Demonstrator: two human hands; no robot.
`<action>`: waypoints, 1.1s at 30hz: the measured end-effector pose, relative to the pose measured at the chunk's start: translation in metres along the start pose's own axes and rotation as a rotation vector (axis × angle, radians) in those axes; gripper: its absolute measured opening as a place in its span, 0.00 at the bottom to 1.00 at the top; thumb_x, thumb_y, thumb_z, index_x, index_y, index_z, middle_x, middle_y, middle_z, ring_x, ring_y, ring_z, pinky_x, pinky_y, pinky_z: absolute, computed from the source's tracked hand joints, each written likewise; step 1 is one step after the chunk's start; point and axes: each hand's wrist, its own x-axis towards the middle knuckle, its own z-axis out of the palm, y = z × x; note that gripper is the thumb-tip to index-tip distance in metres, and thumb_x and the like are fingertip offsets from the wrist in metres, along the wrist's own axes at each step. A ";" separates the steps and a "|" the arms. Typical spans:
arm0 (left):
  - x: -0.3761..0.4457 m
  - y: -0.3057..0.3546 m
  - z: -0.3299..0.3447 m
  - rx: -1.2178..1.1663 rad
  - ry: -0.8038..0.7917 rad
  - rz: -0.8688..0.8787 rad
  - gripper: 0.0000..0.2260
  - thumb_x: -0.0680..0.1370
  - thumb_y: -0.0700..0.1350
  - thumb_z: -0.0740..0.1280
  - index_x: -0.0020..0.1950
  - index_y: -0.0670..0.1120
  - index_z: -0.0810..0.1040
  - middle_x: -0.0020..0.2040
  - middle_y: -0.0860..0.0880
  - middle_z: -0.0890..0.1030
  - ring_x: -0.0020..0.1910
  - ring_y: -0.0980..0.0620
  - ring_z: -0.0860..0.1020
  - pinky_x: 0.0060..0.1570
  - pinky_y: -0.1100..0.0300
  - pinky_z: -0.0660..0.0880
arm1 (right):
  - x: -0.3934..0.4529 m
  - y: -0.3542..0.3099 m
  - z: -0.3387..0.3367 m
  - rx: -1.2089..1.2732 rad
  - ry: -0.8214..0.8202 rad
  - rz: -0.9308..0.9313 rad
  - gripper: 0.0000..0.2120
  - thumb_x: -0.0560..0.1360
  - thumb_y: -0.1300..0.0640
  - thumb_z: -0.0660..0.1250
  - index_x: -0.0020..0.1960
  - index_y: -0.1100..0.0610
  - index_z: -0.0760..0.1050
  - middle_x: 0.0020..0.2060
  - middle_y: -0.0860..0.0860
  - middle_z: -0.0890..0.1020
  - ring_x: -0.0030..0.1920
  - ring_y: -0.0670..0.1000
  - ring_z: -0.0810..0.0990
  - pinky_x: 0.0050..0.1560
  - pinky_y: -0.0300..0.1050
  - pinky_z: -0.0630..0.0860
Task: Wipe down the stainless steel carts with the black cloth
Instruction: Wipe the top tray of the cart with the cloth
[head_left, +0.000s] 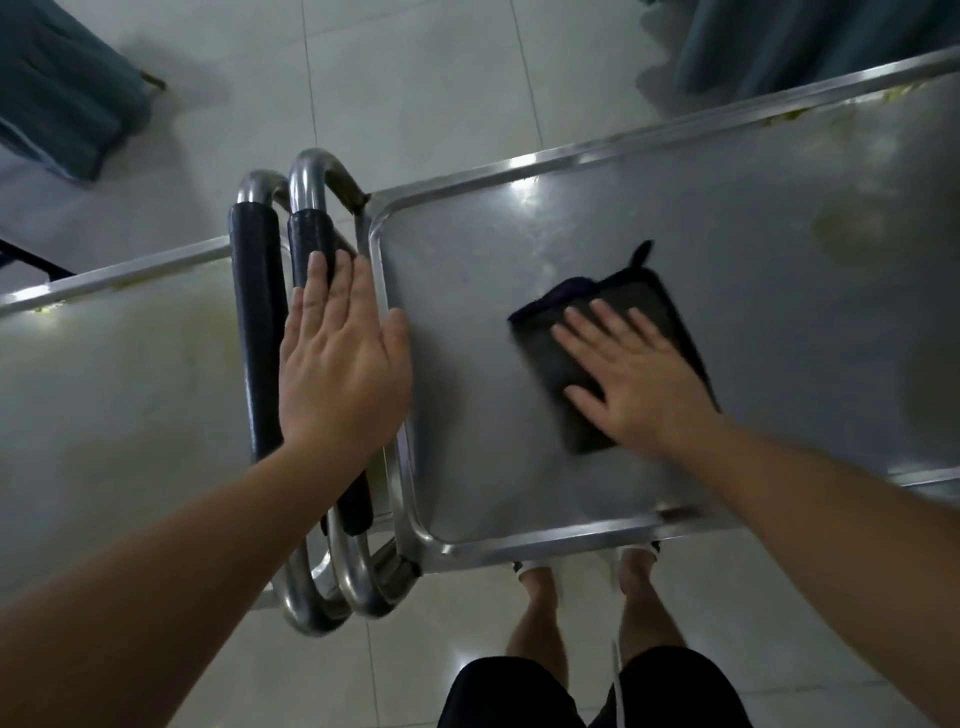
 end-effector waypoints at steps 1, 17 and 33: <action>0.000 0.000 0.000 -0.005 0.005 -0.002 0.31 0.87 0.61 0.41 0.87 0.48 0.50 0.88 0.54 0.47 0.83 0.62 0.36 0.83 0.55 0.37 | -0.002 0.030 -0.006 0.003 -0.012 0.124 0.35 0.81 0.35 0.49 0.85 0.47 0.51 0.84 0.48 0.55 0.84 0.52 0.50 0.82 0.57 0.48; 0.002 0.001 0.001 -0.042 0.002 -0.013 0.30 0.87 0.59 0.42 0.87 0.47 0.50 0.88 0.52 0.48 0.83 0.61 0.36 0.82 0.57 0.36 | 0.109 -0.157 -0.004 0.231 0.051 0.425 0.38 0.81 0.38 0.50 0.85 0.54 0.46 0.84 0.53 0.48 0.84 0.59 0.42 0.80 0.64 0.43; 0.000 0.001 -0.003 -0.075 0.001 0.001 0.29 0.88 0.58 0.45 0.87 0.46 0.54 0.87 0.53 0.51 0.84 0.62 0.38 0.82 0.59 0.36 | 0.103 0.079 -0.031 0.031 0.017 0.242 0.38 0.79 0.33 0.47 0.85 0.49 0.51 0.84 0.51 0.53 0.83 0.56 0.51 0.81 0.59 0.48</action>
